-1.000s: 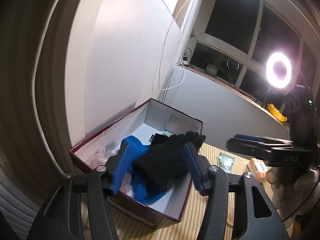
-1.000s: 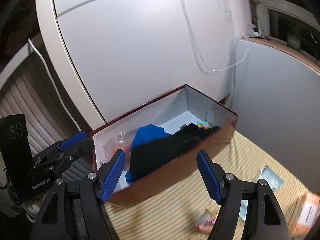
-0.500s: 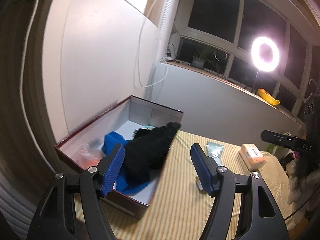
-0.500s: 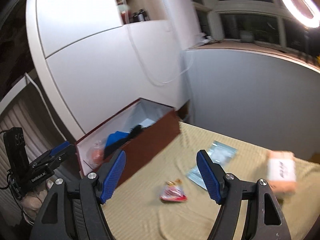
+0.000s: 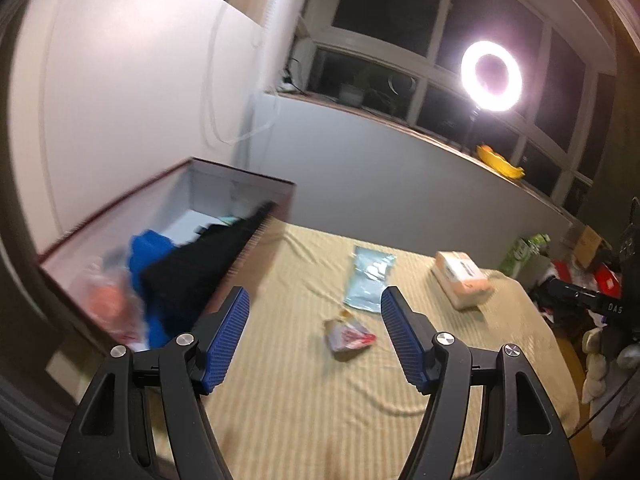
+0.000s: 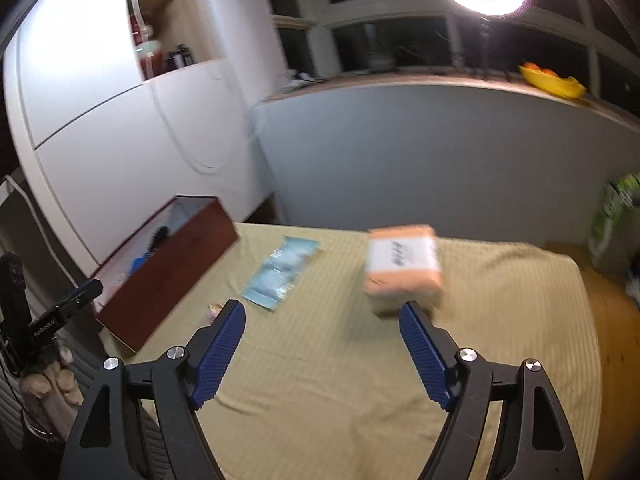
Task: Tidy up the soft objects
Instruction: 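Move both grippers to the orange-and-white tissue pack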
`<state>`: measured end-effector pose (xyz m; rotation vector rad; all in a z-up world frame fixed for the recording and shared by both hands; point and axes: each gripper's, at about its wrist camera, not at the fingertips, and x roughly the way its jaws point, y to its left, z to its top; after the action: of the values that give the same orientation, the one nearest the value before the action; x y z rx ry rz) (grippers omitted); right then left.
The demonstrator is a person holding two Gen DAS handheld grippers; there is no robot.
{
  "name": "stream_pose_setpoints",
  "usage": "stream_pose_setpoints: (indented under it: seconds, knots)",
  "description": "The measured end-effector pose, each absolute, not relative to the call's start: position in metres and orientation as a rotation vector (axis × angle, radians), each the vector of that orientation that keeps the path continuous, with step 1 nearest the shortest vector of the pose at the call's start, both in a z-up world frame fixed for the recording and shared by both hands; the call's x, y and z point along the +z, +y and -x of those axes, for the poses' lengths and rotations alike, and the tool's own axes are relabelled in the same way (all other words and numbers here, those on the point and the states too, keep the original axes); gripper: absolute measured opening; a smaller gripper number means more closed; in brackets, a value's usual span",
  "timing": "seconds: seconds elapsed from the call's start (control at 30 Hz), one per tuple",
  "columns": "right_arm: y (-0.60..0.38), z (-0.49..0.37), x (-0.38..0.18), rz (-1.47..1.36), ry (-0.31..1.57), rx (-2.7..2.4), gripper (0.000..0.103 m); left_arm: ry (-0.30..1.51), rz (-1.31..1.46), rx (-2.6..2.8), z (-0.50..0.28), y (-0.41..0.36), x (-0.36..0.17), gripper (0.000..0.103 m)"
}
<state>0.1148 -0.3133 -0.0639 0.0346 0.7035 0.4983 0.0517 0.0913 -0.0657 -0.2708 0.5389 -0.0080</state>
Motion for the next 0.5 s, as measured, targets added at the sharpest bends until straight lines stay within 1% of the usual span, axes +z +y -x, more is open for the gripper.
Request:
stream_pose_setpoints:
  seconds: [0.23,0.5]
  knots:
    - [-0.359,-0.12,-0.082,-0.151,0.736,0.468,0.076,0.569,0.263,-0.136,-0.073,0.047,-0.071,0.068]
    - [-0.384,-0.154,-0.096,-0.256,0.791,0.498,0.076,0.668,0.267,-0.298,-0.116,-0.009,-0.087,0.068]
